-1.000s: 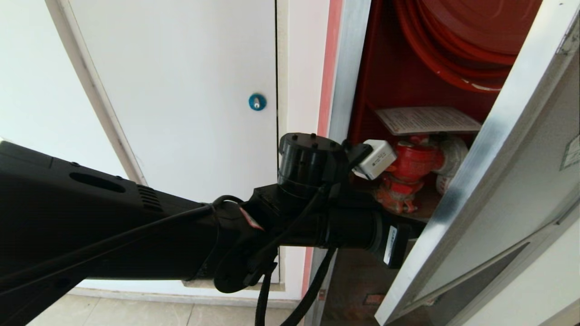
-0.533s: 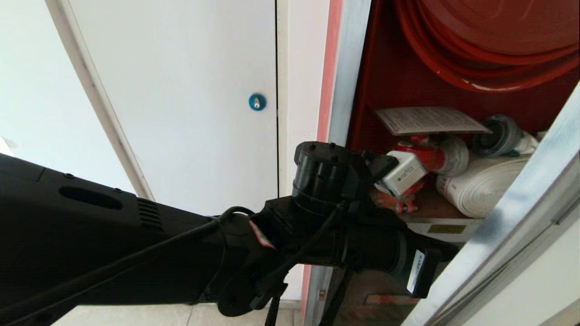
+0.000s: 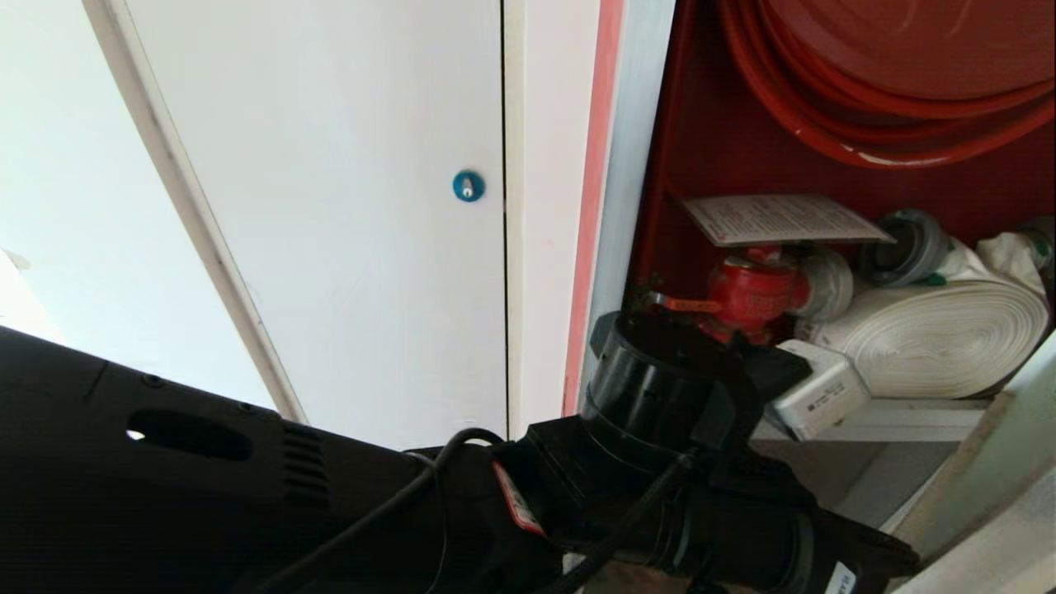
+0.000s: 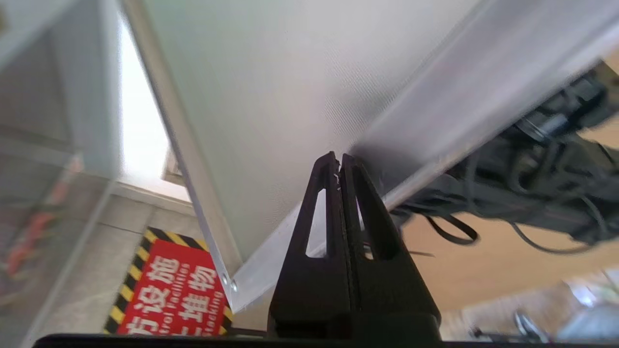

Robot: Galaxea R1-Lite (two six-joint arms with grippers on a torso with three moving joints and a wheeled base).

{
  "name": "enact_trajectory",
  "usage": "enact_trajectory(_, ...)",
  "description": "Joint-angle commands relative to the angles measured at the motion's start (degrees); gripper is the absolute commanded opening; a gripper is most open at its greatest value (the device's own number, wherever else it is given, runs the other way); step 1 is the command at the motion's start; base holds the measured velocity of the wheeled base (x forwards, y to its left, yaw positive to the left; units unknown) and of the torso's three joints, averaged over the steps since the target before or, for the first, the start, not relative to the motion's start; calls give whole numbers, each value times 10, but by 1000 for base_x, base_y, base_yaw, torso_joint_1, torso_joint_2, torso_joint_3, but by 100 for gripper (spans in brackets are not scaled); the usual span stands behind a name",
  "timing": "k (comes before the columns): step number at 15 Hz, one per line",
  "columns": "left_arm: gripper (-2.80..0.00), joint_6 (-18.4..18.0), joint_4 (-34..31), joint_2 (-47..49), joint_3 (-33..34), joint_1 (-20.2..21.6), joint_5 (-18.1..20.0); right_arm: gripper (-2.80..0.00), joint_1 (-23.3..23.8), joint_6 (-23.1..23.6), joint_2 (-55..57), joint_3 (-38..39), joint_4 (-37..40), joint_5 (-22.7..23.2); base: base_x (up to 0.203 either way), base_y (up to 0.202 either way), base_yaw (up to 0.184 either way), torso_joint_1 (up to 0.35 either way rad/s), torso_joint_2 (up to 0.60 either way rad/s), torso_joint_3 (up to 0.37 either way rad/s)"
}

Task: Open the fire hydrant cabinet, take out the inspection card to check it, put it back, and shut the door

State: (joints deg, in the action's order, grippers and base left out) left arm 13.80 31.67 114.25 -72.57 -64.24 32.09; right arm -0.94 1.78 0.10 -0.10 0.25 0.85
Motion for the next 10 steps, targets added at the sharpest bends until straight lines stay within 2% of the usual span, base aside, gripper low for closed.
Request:
enact_trajectory(1, -280, 1, 2, 1, 4, -15, 2, -280, 0, 0, 1, 0, 0, -1, 0, 0, 0, 0, 0, 0)
enact_trajectory(5, -280, 1, 1, 2, 2, -44, 2, -280, 0, 0, 1, 0, 0, 0, 0, 0, 0, 0, 0, 0)
enact_trajectory(10, -280, -15, -3, 13, -3, -57, 1, -280, 0, 0, 1, 0, 0, 0, 0, 0, 0, 0, 0, 0)
